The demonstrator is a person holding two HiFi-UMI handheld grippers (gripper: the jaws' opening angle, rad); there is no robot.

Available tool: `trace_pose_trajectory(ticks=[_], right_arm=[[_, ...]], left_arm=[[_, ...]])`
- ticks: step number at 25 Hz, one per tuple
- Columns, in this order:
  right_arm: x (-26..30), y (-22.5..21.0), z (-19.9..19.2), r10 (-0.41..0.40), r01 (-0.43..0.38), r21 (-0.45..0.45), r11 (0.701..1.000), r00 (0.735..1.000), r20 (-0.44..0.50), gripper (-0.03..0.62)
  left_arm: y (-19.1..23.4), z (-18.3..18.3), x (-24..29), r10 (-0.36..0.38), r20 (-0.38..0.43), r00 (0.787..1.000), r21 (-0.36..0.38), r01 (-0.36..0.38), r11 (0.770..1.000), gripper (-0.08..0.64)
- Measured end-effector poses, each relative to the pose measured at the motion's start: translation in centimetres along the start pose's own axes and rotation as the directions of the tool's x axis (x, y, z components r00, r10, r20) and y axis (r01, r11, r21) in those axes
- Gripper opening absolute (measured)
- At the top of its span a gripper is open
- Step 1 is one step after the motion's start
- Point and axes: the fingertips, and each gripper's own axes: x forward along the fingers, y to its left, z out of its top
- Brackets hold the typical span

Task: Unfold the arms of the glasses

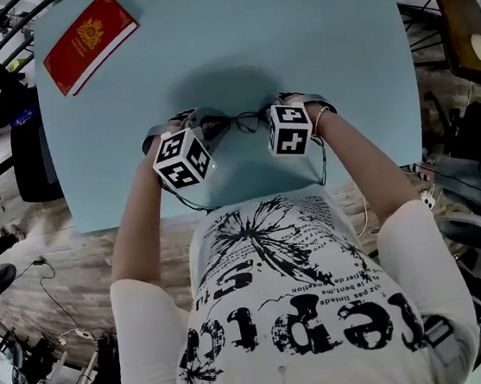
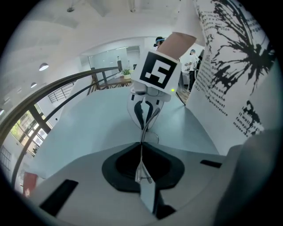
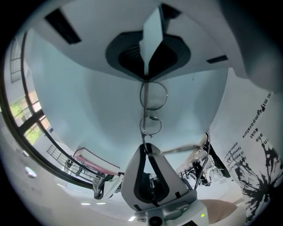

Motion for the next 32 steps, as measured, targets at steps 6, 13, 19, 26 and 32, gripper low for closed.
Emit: trace_pose_trajectory(ticks=[6, 13, 19, 26, 32], right_arm=[[0.0, 0.0, 0.0, -0.013, 0.014, 0.017, 1.000, 1.000, -0.015, 0.040], [-0.3, -0.1, -0.7, -0.041, 0.042, 0.027, 0.999, 0.998, -0.045, 0.040], [-0.7, -0.6, -0.9, -0.074, 0.076, 0.070, 0.995, 0.997, -0.038, 0.041], [-1.8, -0.6, -0.1, -0.049, 0.048, 0.138, 0.989, 0.999, 0.003, 0.125], [-2.1, 0.0, 4.5, -0.049, 0.047, 0.029, 0.998, 0.997, 0.056, 0.135]], left_arm=[[0.2, -1.1, -2.2, 0.060, 0.024, 0.998, -0.024, -0.060, 0.998, 0.026], [-0.1, -2.0, -3.5, 0.089, 0.040, 0.995, -0.076, -0.086, 0.993, 0.028], [-0.5, -3.3, -3.6, 0.118, 0.043, 0.992, -0.107, -0.113, 0.988, 0.028], [-0.3, -3.2, -3.7, 0.138, 0.048, 0.989, -0.121, -0.131, 0.984, 0.028], [-0.3, -3.3, -3.7, 0.136, 0.052, 0.989, -0.136, -0.128, 0.982, 0.028]])
